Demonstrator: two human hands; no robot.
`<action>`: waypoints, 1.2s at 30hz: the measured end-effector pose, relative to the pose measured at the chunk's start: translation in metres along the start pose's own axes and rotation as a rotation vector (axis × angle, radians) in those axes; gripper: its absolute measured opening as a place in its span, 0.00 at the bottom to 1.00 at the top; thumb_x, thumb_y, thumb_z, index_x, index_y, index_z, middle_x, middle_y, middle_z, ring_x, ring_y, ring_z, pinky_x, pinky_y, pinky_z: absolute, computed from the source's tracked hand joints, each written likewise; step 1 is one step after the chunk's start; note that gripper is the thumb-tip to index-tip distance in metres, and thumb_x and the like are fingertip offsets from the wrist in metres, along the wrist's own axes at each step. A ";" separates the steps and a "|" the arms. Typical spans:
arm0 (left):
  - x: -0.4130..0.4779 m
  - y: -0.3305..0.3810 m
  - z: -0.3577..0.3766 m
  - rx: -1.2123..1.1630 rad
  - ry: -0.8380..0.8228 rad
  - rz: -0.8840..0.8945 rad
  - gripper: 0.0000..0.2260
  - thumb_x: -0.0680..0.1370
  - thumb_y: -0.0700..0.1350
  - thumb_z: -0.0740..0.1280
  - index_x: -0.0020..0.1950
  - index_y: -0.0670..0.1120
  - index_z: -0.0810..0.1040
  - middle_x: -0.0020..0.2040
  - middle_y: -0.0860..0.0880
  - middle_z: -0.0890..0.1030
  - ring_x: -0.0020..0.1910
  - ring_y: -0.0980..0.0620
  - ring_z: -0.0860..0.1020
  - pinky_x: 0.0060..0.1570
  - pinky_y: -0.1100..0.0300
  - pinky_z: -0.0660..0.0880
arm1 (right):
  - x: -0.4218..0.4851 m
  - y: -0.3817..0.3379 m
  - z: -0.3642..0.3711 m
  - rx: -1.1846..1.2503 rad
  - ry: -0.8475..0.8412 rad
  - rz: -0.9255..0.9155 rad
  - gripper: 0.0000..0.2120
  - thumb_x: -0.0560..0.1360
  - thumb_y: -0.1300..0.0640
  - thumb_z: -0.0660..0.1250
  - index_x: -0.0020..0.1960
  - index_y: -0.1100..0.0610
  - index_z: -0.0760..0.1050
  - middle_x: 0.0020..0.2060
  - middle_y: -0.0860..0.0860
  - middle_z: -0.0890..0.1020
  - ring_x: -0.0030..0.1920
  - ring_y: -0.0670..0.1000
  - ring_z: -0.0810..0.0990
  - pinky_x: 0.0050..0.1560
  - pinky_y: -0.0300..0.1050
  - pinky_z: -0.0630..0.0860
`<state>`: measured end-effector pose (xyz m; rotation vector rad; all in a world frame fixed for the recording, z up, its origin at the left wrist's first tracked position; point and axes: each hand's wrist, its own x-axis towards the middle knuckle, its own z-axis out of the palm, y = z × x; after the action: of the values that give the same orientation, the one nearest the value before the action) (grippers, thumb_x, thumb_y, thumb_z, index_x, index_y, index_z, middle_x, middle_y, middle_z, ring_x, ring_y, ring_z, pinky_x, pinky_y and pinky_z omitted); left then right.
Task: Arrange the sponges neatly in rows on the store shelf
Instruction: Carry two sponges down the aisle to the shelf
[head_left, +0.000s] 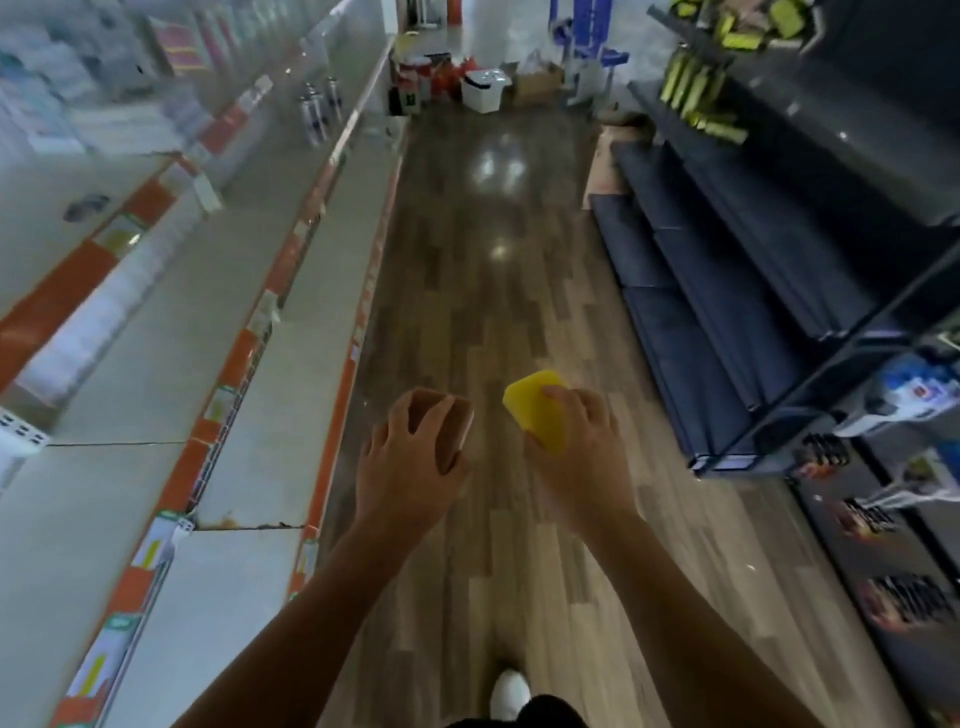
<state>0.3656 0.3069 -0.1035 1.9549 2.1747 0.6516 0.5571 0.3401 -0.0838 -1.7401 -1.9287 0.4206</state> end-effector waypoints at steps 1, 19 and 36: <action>0.005 0.006 0.005 -0.002 -0.007 0.003 0.30 0.74 0.60 0.67 0.74 0.56 0.62 0.73 0.49 0.63 0.67 0.46 0.68 0.63 0.47 0.72 | 0.005 0.007 -0.001 0.007 0.001 0.009 0.26 0.74 0.45 0.67 0.69 0.46 0.63 0.67 0.52 0.69 0.61 0.56 0.72 0.57 0.55 0.76; 0.168 0.005 0.073 -0.121 -0.072 0.096 0.31 0.72 0.62 0.63 0.73 0.54 0.63 0.71 0.46 0.66 0.64 0.45 0.71 0.58 0.46 0.76 | 0.150 0.054 0.034 0.067 -0.025 0.051 0.28 0.73 0.44 0.70 0.70 0.45 0.64 0.67 0.51 0.70 0.61 0.54 0.73 0.55 0.51 0.76; 0.411 -0.007 0.123 -0.127 -0.093 0.131 0.30 0.73 0.59 0.68 0.72 0.51 0.64 0.71 0.45 0.67 0.63 0.43 0.73 0.55 0.47 0.77 | 0.379 0.071 0.070 0.028 0.014 0.106 0.28 0.72 0.44 0.70 0.69 0.50 0.68 0.65 0.53 0.72 0.58 0.54 0.75 0.50 0.48 0.76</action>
<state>0.3481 0.7332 -0.1436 2.0305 1.9158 0.6854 0.5569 0.7307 -0.1193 -1.8284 -1.8178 0.4695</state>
